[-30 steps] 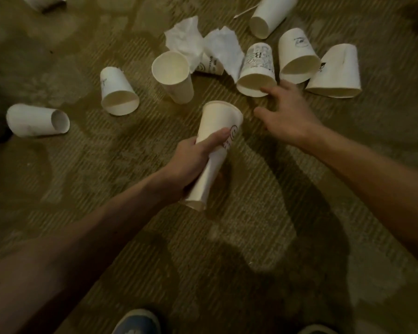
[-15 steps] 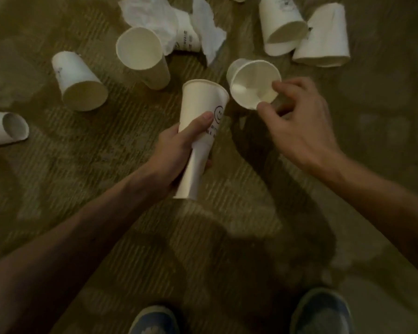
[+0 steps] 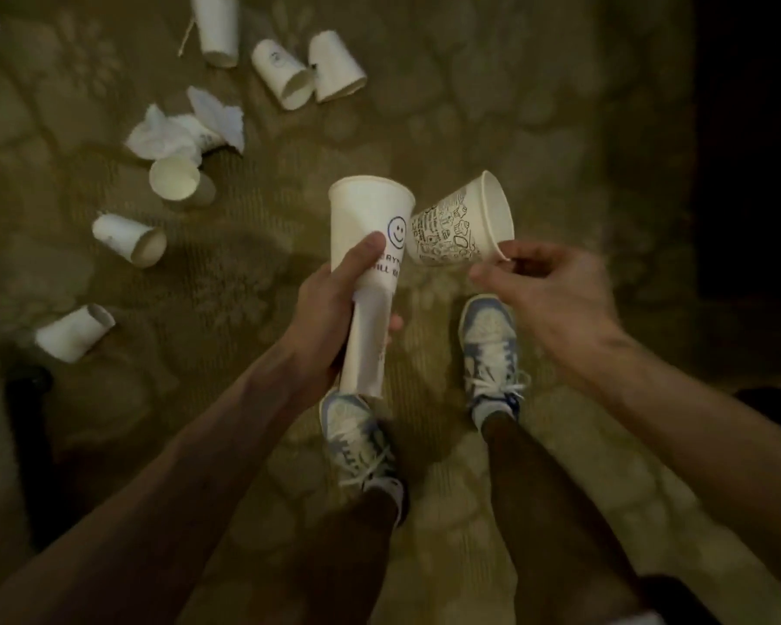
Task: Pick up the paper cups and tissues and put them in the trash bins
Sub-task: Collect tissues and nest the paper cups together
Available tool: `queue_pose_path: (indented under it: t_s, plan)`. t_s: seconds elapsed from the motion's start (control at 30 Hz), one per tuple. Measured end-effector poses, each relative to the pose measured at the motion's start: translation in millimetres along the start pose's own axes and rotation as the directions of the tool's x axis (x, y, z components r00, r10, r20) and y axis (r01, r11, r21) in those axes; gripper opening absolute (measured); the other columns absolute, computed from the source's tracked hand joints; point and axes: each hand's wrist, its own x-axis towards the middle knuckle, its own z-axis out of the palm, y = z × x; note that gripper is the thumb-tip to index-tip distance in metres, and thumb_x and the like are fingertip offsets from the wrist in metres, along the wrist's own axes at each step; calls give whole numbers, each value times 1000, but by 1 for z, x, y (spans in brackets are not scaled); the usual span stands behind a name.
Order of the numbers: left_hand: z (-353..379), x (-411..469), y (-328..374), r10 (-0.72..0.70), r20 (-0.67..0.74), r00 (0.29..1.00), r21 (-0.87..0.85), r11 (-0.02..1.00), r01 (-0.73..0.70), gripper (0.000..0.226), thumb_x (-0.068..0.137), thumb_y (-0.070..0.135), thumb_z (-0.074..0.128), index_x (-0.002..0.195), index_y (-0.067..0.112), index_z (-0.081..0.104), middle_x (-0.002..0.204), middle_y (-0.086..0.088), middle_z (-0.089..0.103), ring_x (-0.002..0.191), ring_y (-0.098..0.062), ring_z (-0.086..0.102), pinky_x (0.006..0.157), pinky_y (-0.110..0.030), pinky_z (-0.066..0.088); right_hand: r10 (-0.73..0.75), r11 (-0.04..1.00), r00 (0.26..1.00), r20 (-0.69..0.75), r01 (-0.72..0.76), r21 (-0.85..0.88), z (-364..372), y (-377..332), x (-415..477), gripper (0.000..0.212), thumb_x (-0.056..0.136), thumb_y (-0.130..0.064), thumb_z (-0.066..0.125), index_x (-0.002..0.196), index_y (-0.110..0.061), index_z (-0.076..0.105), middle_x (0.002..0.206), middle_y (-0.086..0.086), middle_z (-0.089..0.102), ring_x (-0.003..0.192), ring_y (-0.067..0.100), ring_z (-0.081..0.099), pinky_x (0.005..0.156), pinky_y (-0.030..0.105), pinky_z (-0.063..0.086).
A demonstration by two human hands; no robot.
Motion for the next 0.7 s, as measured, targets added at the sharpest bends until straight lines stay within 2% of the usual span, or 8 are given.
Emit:
queue_pose_path:
  t_s: [0.07, 0.13, 0.2, 0.27, 0.37, 0.47, 0.6, 0.7]
  plan:
    - [34, -33, 1, -20, 36, 999, 100, 995, 16, 74, 65, 58, 67, 117, 7, 62, 75, -7, 65, 61, -20, 63, 54, -30, 52, 73, 994, 994, -78, -65, 93, -38, -1, -41, 27, 77, -27, 80, 101, -19, 69, 90, -5, 70, 80, 1, 67, 71, 16, 56]
    - [65, -61, 0, -14, 76, 997, 188, 982, -1, 77, 62, 60, 67, 118, 8, 62, 78, -8, 67, 63, -21, 64, 53, -30, 53, 143, 976, 980, -136, -117, 182, -73, 2, -77, 21, 78, -29, 79, 93, -17, 71, 82, -4, 69, 75, 7, 65, 69, 23, 56]
    - [96, -81, -4, -1, 135, 991, 246, 969, -33, 73, 63, 61, 66, 117, 11, 63, 79, -6, 70, 62, -21, 65, 52, -29, 54, 198, 956, 966, -167, -152, 251, -104, 11, -109, 21, 80, -35, 75, 91, -18, 70, 77, -6, 67, 69, 5, 62, 62, 21, 51]
    - [130, -99, -12, -3, 172, 985, 292, 955, -48, 70, 64, 62, 66, 114, 13, 64, 80, -5, 71, 62, -21, 65, 52, -29, 54, 241, 936, 951, -192, -176, 305, -133, 25, -139, 21, 83, -38, 71, 88, -18, 70, 75, -4, 66, 67, 6, 61, 62, 22, 51]
    - [185, -120, -31, -69, 181, 981, 295, 956, 13, 72, 65, 61, 68, 116, 10, 63, 85, -13, 68, 62, -22, 62, 59, -32, 51, 266, 911, 940, -214, -172, 375, -176, 52, -179, 23, 86, -37, 67, 83, -15, 68, 71, 2, 64, 63, 8, 59, 60, 22, 50]
    - [246, -138, -65, -121, 174, 977, 310, 949, 62, 75, 70, 59, 71, 121, 4, 60, 91, -19, 65, 72, -28, 61, 67, -38, 51, 294, 880, 921, -256, -156, 448, -221, 88, -216, 21, 86, -39, 68, 79, -19, 68, 69, 6, 67, 60, 10, 60, 56, 21, 48]
    - [334, -153, -135, -18, 132, 991, 437, 898, -42, 62, 85, 57, 61, 116, 4, 61, 93, -18, 67, 79, -29, 65, 68, -40, 53, 318, 839, 903, -290, -126, 529, -288, 152, -253, 33, 91, -37, 61, 71, -11, 65, 60, 7, 66, 54, 18, 58, 55, 31, 46]
    - [400, -157, -196, -35, 121, 992, 538, 842, -35, 55, 88, 57, 59, 118, 12, 59, 94, -12, 65, 77, -25, 62, 66, -39, 51, 342, 824, 865, -368, -88, 559, -338, 208, -268, 38, 94, -29, 60, 65, -3, 61, 56, 9, 65, 48, 17, 57, 49, 23, 44]
